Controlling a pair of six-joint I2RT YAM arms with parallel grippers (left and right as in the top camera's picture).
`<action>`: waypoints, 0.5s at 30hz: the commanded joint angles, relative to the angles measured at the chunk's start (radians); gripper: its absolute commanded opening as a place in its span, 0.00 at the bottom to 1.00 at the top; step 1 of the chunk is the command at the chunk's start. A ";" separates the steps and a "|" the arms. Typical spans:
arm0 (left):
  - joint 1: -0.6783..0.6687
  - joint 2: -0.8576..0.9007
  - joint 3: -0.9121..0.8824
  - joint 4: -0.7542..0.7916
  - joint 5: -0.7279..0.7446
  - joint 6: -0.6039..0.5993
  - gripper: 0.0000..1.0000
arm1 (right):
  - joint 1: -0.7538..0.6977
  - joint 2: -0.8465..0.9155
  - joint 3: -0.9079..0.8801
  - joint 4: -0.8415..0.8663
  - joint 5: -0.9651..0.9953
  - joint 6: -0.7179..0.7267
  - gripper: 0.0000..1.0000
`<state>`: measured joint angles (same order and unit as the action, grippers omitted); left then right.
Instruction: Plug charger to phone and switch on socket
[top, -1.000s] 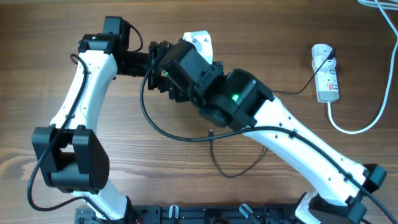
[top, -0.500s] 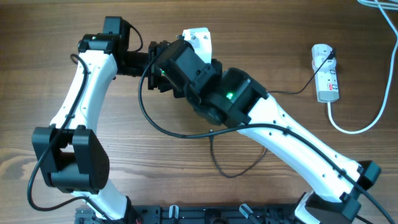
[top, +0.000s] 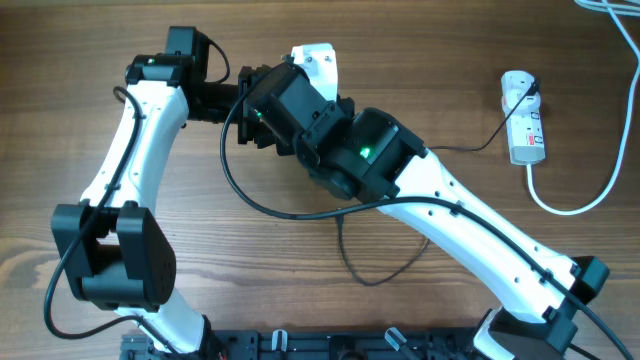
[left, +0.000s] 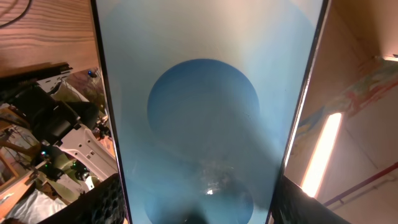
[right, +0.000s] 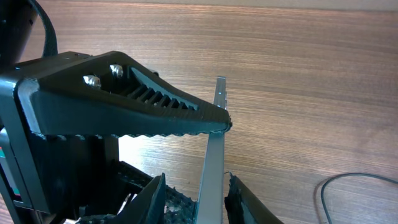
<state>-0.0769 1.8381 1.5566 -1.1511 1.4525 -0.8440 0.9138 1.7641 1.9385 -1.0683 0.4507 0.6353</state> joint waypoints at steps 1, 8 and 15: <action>0.000 -0.034 0.002 0.003 0.056 -0.001 0.64 | 0.001 0.013 0.017 0.003 0.037 0.023 0.28; 0.000 -0.034 0.002 0.003 0.061 -0.001 0.64 | 0.001 0.013 0.017 0.001 0.050 0.026 0.22; 0.000 -0.034 0.002 0.003 0.081 -0.001 0.64 | 0.002 0.013 0.017 -0.002 0.050 0.069 0.16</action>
<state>-0.0769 1.8381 1.5566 -1.1507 1.4712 -0.8440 0.9138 1.7641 1.9385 -1.0687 0.4751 0.6708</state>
